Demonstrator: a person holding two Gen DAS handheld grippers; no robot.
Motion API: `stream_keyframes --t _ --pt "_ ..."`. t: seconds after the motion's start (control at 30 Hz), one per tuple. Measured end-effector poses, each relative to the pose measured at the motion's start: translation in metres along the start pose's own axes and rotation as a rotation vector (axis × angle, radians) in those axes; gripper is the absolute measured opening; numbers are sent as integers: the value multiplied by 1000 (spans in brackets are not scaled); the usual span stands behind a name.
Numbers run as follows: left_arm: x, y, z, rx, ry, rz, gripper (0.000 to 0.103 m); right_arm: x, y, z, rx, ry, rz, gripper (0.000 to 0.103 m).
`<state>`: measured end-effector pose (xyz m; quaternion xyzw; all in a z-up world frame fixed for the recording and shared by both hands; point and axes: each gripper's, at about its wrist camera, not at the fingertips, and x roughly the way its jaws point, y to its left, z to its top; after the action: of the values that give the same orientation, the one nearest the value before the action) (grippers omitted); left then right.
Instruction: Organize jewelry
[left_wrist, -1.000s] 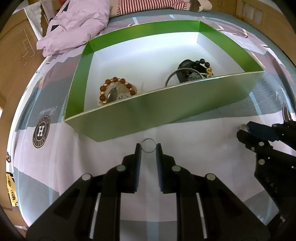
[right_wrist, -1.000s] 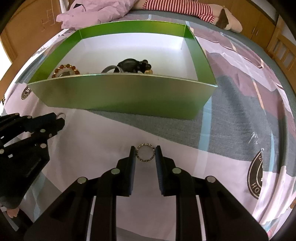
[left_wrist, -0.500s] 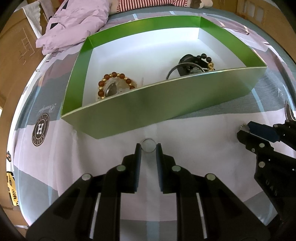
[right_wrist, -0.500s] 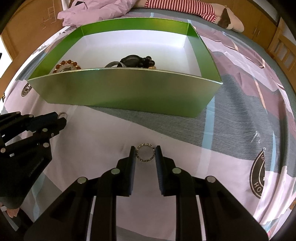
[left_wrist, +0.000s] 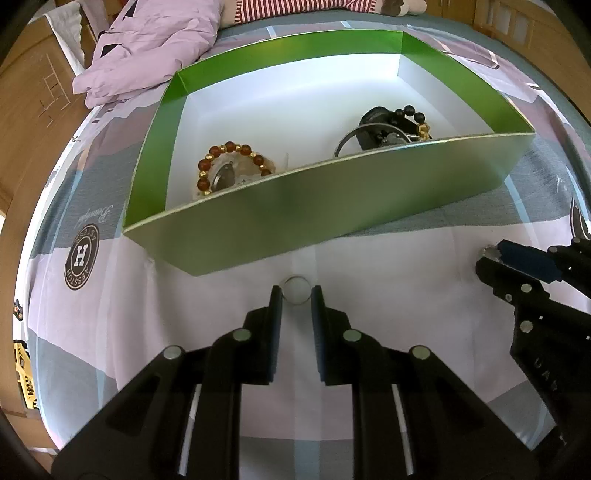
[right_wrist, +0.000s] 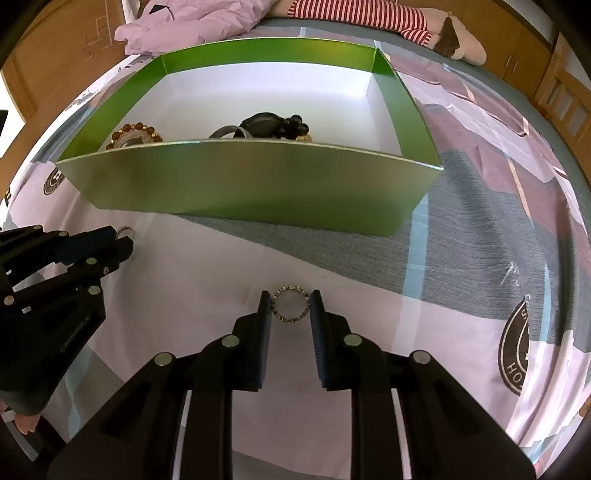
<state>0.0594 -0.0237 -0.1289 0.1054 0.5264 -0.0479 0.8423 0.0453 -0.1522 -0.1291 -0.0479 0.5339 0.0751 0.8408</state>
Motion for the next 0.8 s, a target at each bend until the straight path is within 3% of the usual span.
stream_keyframes --t 0.2,0.43,0.53,0.8 --pt "-7 2 1 -13 -22 -3 15 -7 -3 2 13 -29 4 21" --pt "-42 15 8 -42 -171 -4 15 -38 -3 10 26 -175 37 21" --pt "-49 19 7 -64 -201 -5 10 -47 0 11 19 -215 34 21" --pt "-56 21 11 -61 -216 -24 10 -42 0 12 19 -203 37 21"
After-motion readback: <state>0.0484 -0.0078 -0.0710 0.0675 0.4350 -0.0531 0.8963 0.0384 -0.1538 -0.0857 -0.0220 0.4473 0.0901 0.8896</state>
